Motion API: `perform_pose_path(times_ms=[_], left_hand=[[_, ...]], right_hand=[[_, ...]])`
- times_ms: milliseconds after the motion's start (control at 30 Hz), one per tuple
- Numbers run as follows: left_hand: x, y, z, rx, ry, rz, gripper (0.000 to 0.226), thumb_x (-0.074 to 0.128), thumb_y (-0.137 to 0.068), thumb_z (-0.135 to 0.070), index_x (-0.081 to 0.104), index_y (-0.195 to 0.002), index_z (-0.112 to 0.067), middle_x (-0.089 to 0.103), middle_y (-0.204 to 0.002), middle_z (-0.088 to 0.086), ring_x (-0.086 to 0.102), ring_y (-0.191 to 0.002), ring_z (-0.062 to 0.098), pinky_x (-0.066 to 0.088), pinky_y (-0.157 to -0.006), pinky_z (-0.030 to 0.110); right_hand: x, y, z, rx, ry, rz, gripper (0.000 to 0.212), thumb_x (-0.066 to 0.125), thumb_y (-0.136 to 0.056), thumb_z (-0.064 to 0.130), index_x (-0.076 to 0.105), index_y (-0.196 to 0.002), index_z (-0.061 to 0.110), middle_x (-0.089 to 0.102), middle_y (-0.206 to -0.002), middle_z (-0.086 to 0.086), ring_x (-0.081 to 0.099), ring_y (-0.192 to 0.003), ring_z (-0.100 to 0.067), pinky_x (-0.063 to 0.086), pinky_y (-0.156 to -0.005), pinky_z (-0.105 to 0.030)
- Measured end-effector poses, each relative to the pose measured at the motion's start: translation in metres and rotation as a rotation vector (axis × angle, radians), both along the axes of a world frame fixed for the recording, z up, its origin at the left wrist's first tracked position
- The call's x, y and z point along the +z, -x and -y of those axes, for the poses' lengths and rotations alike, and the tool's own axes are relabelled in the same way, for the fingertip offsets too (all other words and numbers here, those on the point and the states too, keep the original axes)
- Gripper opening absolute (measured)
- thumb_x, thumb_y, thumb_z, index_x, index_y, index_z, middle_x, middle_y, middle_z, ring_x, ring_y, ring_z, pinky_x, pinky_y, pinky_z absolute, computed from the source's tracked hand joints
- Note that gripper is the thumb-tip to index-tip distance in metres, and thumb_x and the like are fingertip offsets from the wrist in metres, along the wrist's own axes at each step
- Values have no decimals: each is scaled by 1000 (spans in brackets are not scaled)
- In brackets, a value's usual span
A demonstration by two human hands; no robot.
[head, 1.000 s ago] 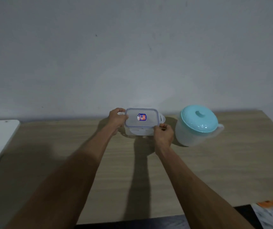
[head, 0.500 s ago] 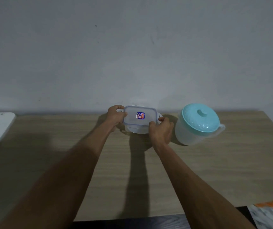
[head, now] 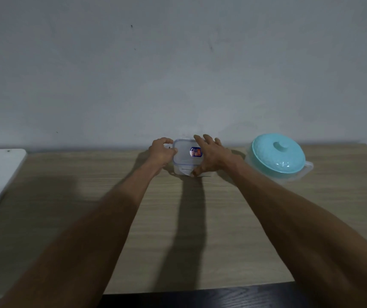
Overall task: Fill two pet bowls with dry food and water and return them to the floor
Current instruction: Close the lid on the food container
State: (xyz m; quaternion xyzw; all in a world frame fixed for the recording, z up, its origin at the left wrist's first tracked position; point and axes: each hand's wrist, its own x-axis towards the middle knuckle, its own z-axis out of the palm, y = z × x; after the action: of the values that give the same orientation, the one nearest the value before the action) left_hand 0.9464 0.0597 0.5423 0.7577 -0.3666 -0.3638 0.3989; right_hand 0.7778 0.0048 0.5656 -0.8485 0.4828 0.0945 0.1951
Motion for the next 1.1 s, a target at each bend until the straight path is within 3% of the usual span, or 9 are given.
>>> perform_pose_path(times_ms=[67,167,300,467,667,900,1000,1100], left_hand=[[0,2,-1,-15,-7,13,36,67,-89,-16,62,-124,-14,59,-124,18,58,-92,30,41,-51,23],[-4,4,-4,-16,-10,1,37,66,-91,-18,60,-127,-15,57,-130,15,57,-95,28,38,-47,23],[-6,4,-6,9,-18,-19,36,65,-91,-21,59,-127,-18,55,-136,12,59,-114,33,44,-58,23],[-4,5,-7,1,-26,3,39,67,-91,-23,58,-129,-18,55,-136,13,58,-117,34,46,-73,29],[0,7,-8,-4,-35,59,39,66,-91,-23,58,-129,-17,57,-133,12,59,-113,33,49,-75,32],[6,13,-12,-9,-35,223,46,64,-92,-23,51,-135,-13,52,-140,12,54,-122,31,47,-96,39],[6,15,-13,-5,-52,257,45,64,-92,-25,49,-133,-12,52,-138,14,54,-120,31,48,-96,39],[6,18,-13,20,-65,236,41,62,-93,-25,49,-130,-11,51,-136,15,54,-119,29,42,-84,32]], right_hand=[[0,0,1,43,52,-56,127,83,-57,56,3,-153,30,11,-160,1,9,-147,-36,32,-108,-61],[-3,-1,1,86,116,-89,124,81,-59,58,5,-153,29,15,-159,1,16,-145,-34,31,-107,-59],[-6,-3,4,115,137,-103,125,81,-55,61,7,-151,27,25,-153,1,28,-137,-33,37,-103,-56],[-11,-2,2,129,211,-78,114,78,-59,55,14,-148,26,35,-144,-2,37,-128,-34,43,-97,-52],[-15,-2,1,143,278,-90,113,77,-60,58,14,-148,25,36,-143,-4,38,-126,-36,42,-96,-53],[-7,-5,9,183,184,-141,126,82,-57,57,5,-151,26,32,-146,-7,35,-131,-38,37,-102,-54],[-4,-8,14,192,174,-153,128,84,-54,56,6,-151,27,34,-145,-8,37,-129,-37,37,-103,-52],[-7,-6,12,162,166,-108,132,84,-53,57,4,-152,26,28,-149,-9,29,-137,-37,32,-107,-53]])
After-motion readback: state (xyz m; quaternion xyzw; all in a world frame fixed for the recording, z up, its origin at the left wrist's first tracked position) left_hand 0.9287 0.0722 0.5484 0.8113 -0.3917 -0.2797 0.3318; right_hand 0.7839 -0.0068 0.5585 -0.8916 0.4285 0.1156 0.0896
